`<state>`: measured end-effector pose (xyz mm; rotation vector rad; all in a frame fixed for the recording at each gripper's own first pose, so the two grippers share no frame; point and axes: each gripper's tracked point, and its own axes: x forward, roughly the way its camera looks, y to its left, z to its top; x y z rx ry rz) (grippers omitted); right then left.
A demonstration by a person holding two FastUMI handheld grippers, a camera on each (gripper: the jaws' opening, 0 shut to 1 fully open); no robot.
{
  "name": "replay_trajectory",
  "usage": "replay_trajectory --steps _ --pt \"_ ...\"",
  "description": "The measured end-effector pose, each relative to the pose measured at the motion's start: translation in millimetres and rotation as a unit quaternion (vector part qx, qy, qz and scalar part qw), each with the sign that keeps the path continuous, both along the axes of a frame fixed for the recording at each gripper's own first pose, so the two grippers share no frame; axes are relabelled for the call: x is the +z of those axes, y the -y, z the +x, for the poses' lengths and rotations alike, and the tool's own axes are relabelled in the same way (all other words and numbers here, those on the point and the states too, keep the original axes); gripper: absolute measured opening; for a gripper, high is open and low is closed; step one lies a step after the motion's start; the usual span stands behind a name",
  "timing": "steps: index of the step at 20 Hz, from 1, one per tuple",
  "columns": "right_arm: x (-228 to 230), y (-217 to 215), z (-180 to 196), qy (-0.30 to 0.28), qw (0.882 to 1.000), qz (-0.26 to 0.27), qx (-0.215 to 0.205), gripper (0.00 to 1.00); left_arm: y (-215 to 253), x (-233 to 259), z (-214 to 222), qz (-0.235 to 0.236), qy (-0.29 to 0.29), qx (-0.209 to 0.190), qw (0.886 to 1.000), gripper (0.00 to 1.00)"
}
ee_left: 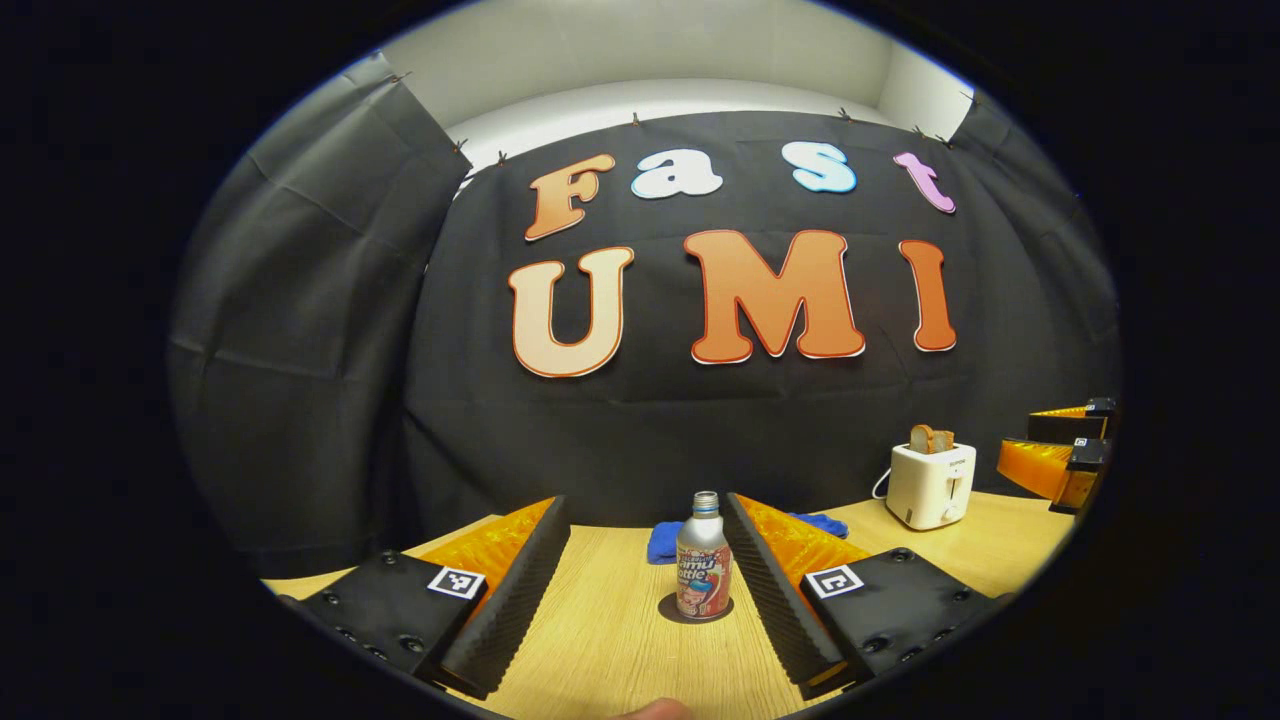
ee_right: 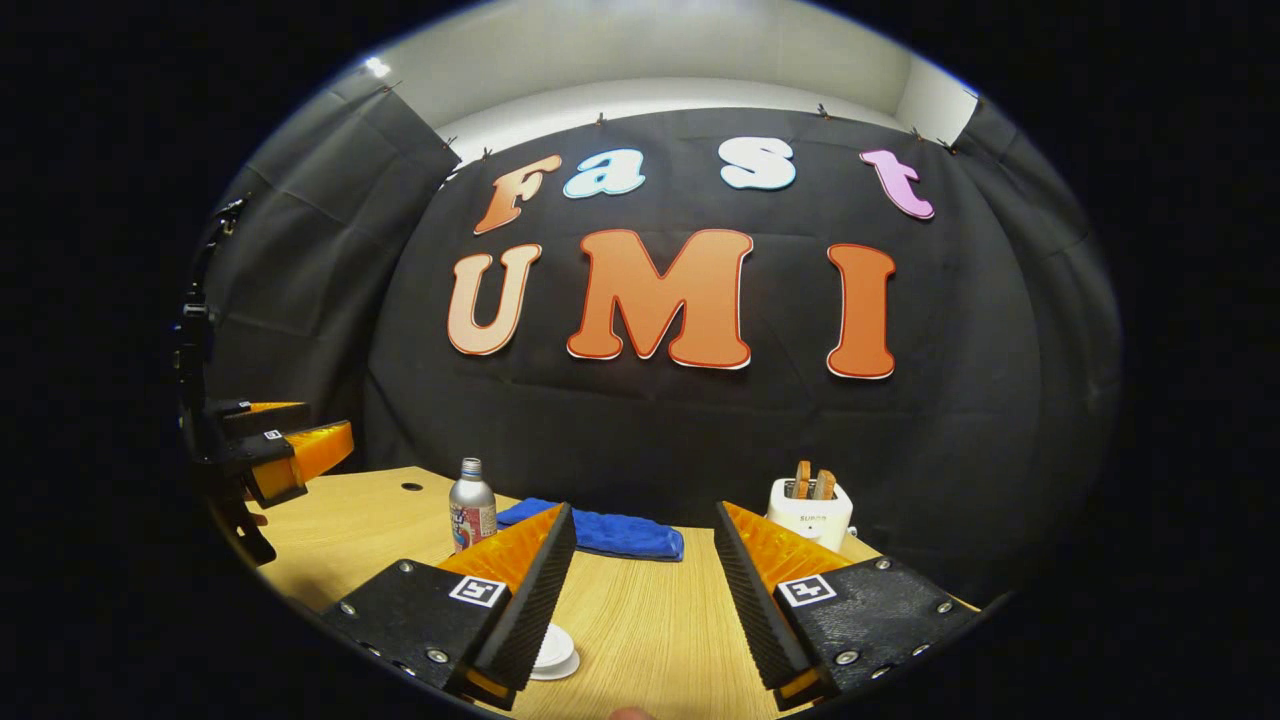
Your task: Open the teacup lid with one hand, grasp the water bottle and pour water into the teacup with the other hand; after pouring, place the water bottle on the coaster and then close the teacup lid.
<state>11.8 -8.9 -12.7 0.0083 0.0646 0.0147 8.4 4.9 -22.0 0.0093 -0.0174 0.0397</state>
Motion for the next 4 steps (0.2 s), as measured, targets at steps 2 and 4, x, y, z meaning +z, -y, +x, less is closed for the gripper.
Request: replay_trajectory --steps 2,4 --pt "-0.5 0.0 -1.3 0.000 1.000 0.002 0.001 0.83 0.9 -1.3 0.2 -0.002 0.000 0.001 1.000 0.97" --pt "-0.6 0.6 -0.4 0.000 1.000 0.003 0.001 0.83 1.7 -2.0 -0.3 -0.003 -0.001 0.001 1.000 0.97"
